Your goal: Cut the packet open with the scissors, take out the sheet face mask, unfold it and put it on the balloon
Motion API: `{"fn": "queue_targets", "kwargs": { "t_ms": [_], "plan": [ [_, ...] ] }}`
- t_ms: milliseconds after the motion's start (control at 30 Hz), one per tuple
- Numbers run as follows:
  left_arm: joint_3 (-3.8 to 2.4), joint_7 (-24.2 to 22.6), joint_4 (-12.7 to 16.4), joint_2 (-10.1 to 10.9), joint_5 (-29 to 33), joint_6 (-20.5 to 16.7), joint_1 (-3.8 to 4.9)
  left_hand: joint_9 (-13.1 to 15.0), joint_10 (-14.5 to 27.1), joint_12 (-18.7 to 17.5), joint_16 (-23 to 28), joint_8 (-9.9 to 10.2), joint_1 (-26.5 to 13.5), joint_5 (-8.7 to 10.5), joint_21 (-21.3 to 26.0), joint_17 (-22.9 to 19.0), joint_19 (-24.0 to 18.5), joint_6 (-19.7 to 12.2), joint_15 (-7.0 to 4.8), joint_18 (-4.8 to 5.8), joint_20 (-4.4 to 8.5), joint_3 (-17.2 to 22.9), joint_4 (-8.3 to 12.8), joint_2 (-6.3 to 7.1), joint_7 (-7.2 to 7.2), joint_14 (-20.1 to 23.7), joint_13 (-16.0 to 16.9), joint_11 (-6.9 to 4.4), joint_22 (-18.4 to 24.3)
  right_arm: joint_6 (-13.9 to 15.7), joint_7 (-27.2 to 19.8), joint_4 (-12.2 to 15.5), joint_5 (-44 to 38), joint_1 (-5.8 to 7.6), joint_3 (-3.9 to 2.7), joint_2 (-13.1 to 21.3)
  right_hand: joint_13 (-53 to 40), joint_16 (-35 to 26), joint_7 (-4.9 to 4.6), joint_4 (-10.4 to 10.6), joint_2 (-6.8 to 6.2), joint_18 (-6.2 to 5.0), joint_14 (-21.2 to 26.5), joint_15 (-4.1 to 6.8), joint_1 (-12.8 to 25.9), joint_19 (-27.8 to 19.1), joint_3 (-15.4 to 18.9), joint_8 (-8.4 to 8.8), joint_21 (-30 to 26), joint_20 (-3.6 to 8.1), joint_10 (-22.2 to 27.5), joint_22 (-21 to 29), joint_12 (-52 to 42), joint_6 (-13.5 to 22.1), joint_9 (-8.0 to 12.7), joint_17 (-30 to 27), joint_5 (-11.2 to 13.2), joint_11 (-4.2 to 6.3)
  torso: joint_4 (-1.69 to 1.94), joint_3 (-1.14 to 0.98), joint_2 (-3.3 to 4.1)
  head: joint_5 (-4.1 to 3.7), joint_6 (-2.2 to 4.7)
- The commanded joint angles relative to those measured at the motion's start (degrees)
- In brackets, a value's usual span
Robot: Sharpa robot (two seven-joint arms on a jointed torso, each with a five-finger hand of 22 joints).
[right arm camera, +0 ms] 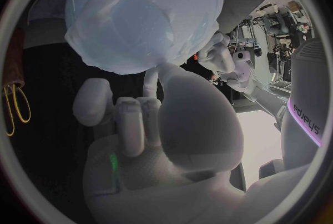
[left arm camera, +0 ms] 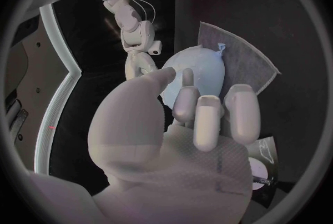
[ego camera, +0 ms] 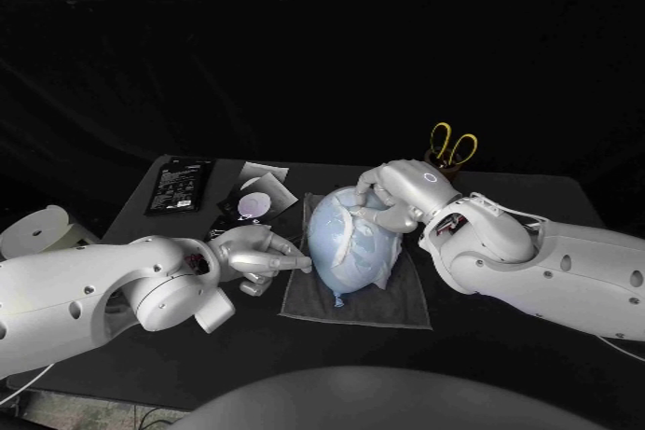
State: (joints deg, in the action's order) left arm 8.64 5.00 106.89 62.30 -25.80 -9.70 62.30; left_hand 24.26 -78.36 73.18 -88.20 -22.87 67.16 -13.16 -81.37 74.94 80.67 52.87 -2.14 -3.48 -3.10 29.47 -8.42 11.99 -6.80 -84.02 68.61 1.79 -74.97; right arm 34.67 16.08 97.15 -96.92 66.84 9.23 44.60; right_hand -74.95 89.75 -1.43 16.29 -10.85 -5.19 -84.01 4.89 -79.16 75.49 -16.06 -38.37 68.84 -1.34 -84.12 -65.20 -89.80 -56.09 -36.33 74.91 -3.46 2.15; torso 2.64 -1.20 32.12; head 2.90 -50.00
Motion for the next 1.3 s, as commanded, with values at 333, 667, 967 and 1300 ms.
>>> {"fn": "queue_targets", "kwargs": {
  "t_ms": [333, 667, 967, 1300],
  "plan": [
    [0.90, -4.17, 0.22, -3.95, 5.68, -10.58, -0.34, -2.07, 6.84, -6.23, 2.55, 2.12, 5.93, 0.77, 4.99, 4.07, -5.21, -3.16, 1.78, -1.86, -1.81, -4.48, 2.10, 1.35, -1.74, -2.57, -7.56, 1.83, 7.90, -1.43, -0.06, 0.04, -0.41, -0.33, 0.19, 0.07, -15.05, 0.25, 0.05, -0.02, 0.27, -0.67, -5.99, 0.54, -0.31, -0.14, 0.10, -0.21, -0.19, 0.06, -5.88, -0.02, -0.20, 0.38, -0.05, 15.09, 0.25, 0.37, -0.03, 0.11, 0.22, -0.10, 0.00],
    [0.73, -17.90, -0.65, -2.21, -3.85, -15.14, -0.36, -2.65, 20.78, -22.93, 13.51, -0.20, 11.46, 0.57, 21.38, -14.12, -18.85, -1.23, 1.79, -6.06, -2.02, -2.77, 2.85, -1.46, -1.38, 6.38, -26.08, 1.67, 29.02, -0.18, -1.27, 0.14, 0.29, -0.35, 0.20, 0.40, -15.05, 0.25, -0.06, 0.06, 0.25, -0.70, -5.99, 0.53, -0.17, -0.32, 0.11, -0.09, -0.45, 0.03, -5.88, 0.17, -0.20, 0.97, -0.21, 15.09, 0.25, 0.31, 0.00, 0.14, 0.15, -0.17, 0.00],
    [-1.07, -27.12, -3.26, -1.27, -9.73, -14.36, -0.19, -4.04, 26.01, -35.12, 33.80, -0.72, 11.11, 1.01, 35.84, -35.76, -26.93, -4.14, 3.72, -6.70, -3.88, -2.77, 2.55, 2.15, -2.23, 23.80, -36.92, 3.56, 40.34, 0.70, -2.62, -0.06, 1.23, -0.39, 0.20, 0.62, -15.05, 0.25, -0.19, 0.08, 0.25, -0.75, -5.99, 0.46, -0.10, -0.49, 0.10, 0.13, -0.72, 0.00, -5.88, 0.39, -0.20, 1.44, -0.24, 15.09, 0.25, 0.21, -0.05, 0.22, 0.25, -0.10, 0.00],
    [-2.30, -27.49, -9.57, -6.16, -17.97, -15.03, -0.16, -7.76, 38.98, -48.42, 56.74, -1.40, 16.36, 4.08, 68.32, -52.43, -44.87, -13.37, 14.11, -2.40, -14.06, -23.05, 0.02, -1.72, -4.46, 52.80, -54.15, 11.47, 60.31, 1.22, -3.83, -0.39, 2.19, -0.51, 0.20, 0.48, -15.05, 0.25, -0.44, 0.07, 0.25, -0.85, -5.99, 0.30, -0.03, -0.88, 0.07, 0.51, -1.29, -0.12, -5.88, 0.90, -0.20, 2.06, -0.24, 15.09, 0.26, 0.00, -0.19, 0.20, 0.20, 0.36, 0.00]
  ]
}}
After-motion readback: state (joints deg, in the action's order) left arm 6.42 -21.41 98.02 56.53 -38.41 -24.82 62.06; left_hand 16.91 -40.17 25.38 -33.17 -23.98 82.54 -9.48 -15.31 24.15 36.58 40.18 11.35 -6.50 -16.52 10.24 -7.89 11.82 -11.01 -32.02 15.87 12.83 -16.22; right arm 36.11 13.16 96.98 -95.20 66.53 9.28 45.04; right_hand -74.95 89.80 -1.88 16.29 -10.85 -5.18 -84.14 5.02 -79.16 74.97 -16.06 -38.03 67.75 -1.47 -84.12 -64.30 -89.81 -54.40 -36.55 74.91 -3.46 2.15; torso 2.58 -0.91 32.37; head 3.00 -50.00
